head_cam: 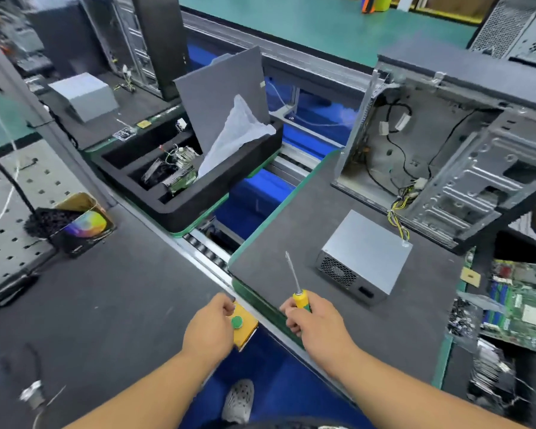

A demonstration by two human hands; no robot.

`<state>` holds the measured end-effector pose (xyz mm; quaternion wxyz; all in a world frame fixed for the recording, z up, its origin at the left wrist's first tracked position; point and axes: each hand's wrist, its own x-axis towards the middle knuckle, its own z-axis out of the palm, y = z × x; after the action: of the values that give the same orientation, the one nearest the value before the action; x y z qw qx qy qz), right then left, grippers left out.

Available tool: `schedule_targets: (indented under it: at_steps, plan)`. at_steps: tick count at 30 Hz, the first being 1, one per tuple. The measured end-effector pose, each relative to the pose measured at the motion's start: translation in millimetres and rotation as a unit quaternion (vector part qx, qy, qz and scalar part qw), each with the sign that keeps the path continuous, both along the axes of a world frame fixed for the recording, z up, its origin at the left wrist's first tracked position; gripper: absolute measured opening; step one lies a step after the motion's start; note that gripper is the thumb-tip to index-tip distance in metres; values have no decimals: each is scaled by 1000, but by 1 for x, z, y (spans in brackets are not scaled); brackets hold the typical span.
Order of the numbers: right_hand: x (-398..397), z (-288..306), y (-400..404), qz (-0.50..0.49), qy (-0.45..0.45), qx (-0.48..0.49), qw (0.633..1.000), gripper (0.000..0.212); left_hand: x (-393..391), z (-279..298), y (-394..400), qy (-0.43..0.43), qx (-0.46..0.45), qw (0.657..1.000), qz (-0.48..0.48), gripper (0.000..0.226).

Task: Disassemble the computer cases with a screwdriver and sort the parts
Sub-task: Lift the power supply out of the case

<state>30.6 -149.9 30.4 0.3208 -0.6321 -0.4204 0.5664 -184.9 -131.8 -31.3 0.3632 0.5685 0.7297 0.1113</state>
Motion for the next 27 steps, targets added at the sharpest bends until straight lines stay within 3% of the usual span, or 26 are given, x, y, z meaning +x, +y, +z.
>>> schedule_targets:
  at_steps: [5,10,14,20,27]
  plan:
    - [-14,0,14,3,-20,8,1000,13,-2,-9,2,29,-23,995,-89,34]
    - [-22,-8,15,2,-16,-2,1000,15,1,-10,1,147,-76,961,-222,31]
    - [-21,-10,11,-7,-5,-16,1000,18,12,9,17,155,-84,948,-263,24]
    - [-5,13,20,-64,19,18,998,15,51,46,45,-36,6,992,-118,25]
    - [40,50,24,-168,28,94,981,11,126,112,79,-262,70,960,-67,38]
